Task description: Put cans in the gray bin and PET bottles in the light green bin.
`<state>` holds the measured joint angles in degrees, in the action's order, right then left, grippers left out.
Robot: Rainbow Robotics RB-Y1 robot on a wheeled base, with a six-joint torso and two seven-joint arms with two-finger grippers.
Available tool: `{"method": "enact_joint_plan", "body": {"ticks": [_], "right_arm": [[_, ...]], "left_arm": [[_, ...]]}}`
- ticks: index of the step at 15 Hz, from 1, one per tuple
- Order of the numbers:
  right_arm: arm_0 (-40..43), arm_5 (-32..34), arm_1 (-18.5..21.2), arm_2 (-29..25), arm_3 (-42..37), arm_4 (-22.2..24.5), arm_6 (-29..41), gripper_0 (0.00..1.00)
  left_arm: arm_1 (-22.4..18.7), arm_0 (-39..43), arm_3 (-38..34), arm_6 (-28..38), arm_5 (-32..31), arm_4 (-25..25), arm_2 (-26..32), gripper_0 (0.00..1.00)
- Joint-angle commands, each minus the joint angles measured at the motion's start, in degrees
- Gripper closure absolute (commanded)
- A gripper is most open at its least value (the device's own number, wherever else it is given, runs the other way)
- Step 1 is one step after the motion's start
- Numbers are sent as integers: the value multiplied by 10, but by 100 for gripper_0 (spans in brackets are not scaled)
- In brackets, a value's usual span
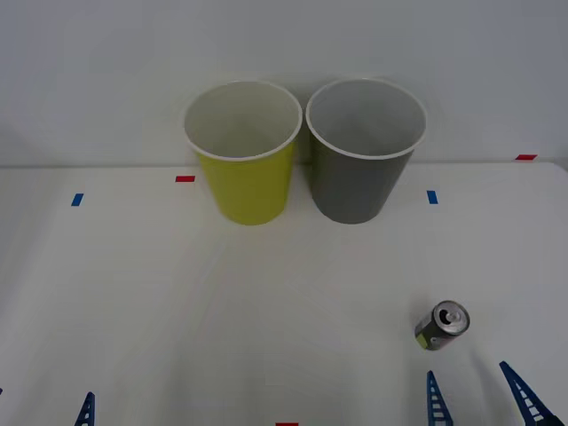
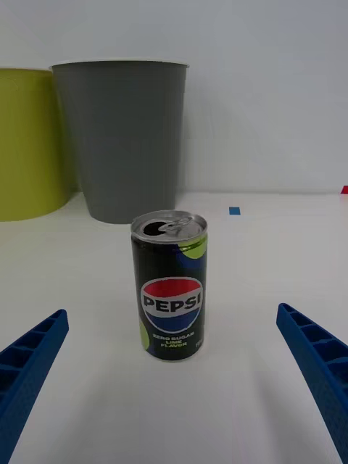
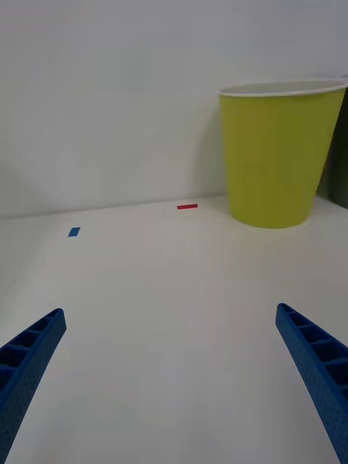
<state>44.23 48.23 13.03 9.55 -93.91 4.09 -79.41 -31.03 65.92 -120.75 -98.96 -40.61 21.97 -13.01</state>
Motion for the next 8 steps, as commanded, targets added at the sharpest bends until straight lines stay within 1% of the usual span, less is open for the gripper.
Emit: {"method": "enact_joint_plan", "body": {"ticks": [1,8], "right_arm": [[-30,-14,-20,-3,9,0,-15,0],[-68,-73,-43,-19,9,-2,-28,0]], "left_arm": [[0,0,0,0,0,0,0,0],[0,0,0,0,0,0,0,0]]}}
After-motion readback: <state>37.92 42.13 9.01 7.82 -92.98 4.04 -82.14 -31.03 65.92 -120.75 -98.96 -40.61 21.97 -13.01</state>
